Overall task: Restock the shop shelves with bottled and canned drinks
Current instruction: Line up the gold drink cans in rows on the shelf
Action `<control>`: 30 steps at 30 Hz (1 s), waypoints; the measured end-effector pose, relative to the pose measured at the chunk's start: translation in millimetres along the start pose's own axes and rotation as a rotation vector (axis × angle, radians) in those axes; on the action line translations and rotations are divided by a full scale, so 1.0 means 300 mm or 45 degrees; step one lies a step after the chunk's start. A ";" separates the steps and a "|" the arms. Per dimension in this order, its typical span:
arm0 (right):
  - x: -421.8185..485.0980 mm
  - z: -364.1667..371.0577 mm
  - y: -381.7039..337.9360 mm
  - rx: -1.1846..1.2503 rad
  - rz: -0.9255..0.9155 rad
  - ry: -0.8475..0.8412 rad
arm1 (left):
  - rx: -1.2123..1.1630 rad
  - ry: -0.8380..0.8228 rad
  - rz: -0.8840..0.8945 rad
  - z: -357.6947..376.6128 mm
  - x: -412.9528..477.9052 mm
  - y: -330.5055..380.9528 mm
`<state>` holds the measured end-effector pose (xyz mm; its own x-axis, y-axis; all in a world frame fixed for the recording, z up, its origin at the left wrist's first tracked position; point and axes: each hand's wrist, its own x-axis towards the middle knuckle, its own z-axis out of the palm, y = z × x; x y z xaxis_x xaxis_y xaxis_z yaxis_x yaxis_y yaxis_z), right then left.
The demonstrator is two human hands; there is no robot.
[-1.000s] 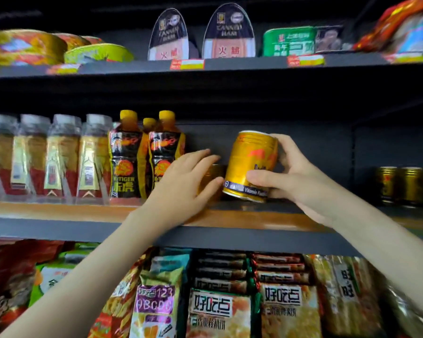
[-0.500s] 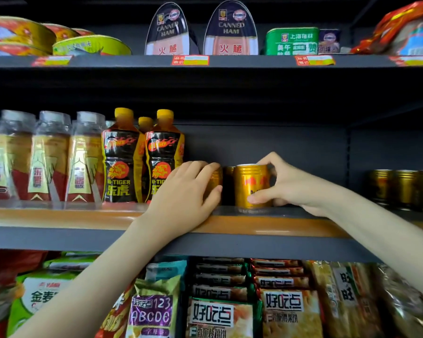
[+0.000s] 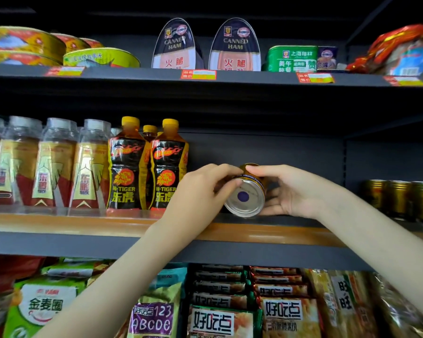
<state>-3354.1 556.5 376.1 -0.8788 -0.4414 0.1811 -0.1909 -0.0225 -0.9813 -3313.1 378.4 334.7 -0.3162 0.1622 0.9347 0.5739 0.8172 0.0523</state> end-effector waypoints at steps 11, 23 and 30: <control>-0.030 0.009 -0.036 0.014 -0.008 -0.032 | -0.086 0.132 -0.092 -0.019 0.016 0.044; -0.334 -0.055 0.064 -0.090 -0.502 0.121 | -1.027 -0.204 -0.285 0.030 -0.131 0.280; -0.523 -0.237 0.138 -0.178 -0.552 0.319 | -1.042 -0.411 0.035 0.160 -0.174 0.439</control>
<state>-3255.2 688.8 311.5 -0.7804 -0.1896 0.5958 -0.6023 -0.0282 -0.7978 -3257.3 504.2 275.9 -0.4212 0.4257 0.8009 0.9067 0.1776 0.3825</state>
